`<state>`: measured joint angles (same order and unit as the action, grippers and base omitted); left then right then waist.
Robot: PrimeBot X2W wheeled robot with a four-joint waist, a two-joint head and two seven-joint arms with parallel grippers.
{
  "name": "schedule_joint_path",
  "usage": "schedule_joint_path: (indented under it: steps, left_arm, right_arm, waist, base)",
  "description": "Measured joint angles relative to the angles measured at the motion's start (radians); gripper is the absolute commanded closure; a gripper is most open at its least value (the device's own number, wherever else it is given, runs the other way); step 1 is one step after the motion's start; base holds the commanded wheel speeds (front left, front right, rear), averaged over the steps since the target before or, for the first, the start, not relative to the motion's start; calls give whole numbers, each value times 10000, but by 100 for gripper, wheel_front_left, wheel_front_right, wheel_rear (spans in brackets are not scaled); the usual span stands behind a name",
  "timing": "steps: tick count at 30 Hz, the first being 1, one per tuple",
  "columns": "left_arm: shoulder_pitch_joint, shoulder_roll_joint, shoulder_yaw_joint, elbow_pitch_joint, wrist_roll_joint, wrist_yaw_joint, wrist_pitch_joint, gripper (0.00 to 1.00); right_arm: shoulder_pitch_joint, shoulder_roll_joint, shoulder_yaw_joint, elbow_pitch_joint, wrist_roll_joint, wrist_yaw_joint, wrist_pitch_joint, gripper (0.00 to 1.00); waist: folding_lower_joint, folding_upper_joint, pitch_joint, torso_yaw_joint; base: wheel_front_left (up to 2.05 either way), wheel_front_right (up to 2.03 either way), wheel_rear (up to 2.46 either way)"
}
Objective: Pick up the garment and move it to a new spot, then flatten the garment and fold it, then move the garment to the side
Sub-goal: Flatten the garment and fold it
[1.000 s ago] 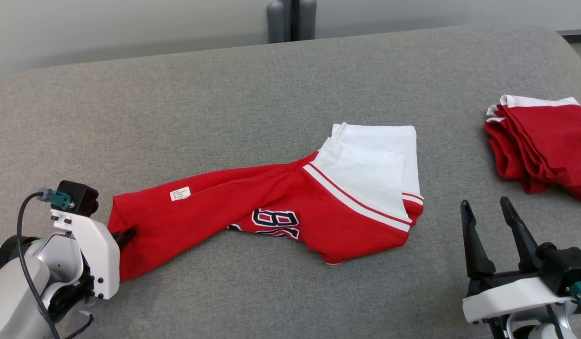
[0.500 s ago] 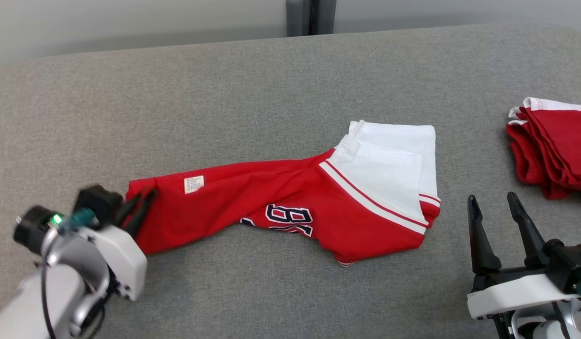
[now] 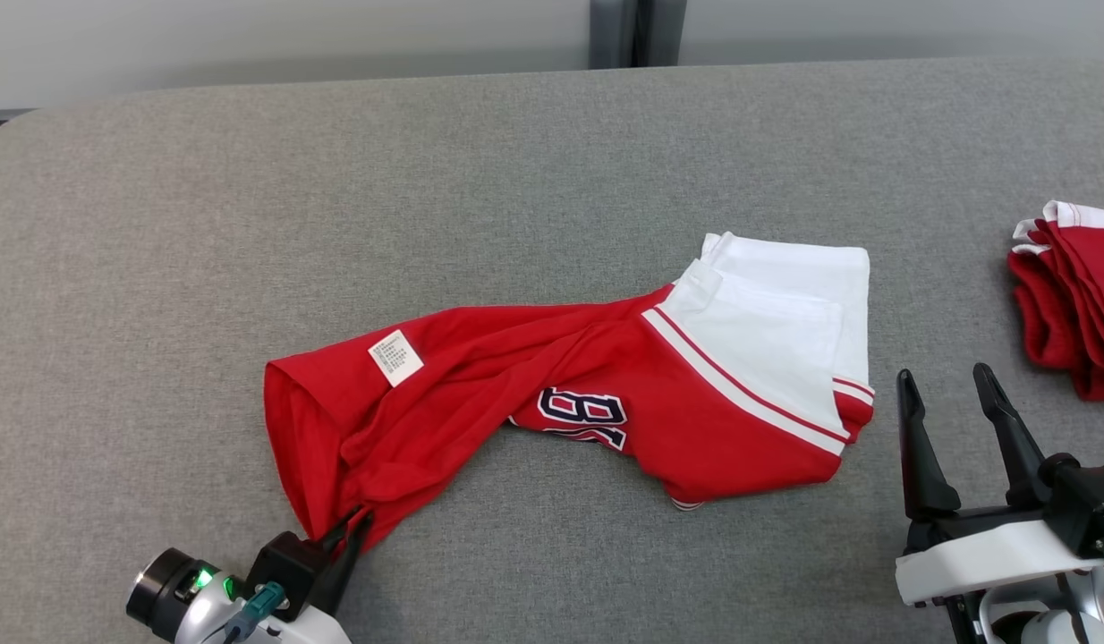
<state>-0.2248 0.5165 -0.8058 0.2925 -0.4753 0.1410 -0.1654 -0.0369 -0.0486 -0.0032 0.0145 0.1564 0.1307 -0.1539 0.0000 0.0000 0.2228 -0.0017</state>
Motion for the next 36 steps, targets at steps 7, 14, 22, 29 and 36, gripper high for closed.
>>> schedule_joint_path:
  steps: [7, 14, 22, 29, 36]
  left_arm:
    - [232, -240, -278, 245, -211, -360, -105, 0]
    - [459, -274, 92, 316, -604, -148, -389, 0]
    - [782, -190, 1599, -773, -1446, 518, -832, 0]
    - [784, -178, 2736, -1827, -1871, 1126, -909, 0]
    - [575, -372, 3593, -2414, -2150, 1546, -932, 0]
  right_arm:
    - [57, 0, 8, -13, -4, 0, 75, 0]
    - [88, -2, -67, -44, 40, 0, 82, 0]
    - [163, 0, -259, -100, 113, 0, 21, 0]
    - [-6, 0, -456, -69, 123, 0, -38, 0]
    - [-265, -2, -593, 288, 127, 0, -140, 0]
  waist:
    - [0, 0, -200, 98]
    - [0, 0, -300, 166]
    - [0, 0, -574, 220]
    - [0, 0, -804, 211]
    - [0, 0, -1074, 124]
  base:
    - [0, 0, 0]
    - [0, 0, 0]
    - [0, 0, 0]
    - [0, 0, 0]
    - [0, 0, 0]
